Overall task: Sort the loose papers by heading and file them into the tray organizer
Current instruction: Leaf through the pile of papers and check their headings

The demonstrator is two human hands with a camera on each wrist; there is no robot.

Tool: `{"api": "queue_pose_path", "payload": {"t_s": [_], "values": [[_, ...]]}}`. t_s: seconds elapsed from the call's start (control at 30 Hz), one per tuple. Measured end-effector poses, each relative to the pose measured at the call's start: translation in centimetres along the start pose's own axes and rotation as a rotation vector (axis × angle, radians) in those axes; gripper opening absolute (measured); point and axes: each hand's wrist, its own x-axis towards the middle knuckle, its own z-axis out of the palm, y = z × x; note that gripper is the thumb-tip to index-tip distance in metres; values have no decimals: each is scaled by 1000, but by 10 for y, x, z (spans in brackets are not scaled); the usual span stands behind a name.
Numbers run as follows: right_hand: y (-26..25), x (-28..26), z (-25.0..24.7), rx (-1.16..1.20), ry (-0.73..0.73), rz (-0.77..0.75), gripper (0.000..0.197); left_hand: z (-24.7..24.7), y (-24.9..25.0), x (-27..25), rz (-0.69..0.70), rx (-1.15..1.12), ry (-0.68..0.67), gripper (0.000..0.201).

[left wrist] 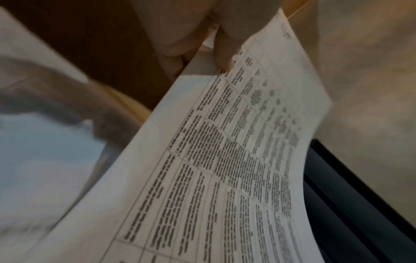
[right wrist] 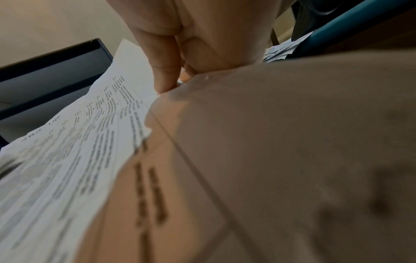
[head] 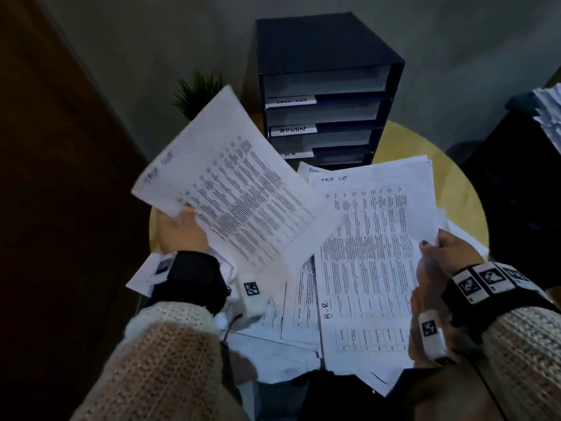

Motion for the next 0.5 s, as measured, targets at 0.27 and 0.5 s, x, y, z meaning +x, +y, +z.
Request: {"api": "queue_pose_path", "payload": {"t_s": [0.27,0.5], "values": [[-2,3,-3,-29,-14,30,29,-6,72,45,384,-75,-31,36],[1,2,-11,90,-9,35,26,-10,108,66,411,-203,135,51]]}}
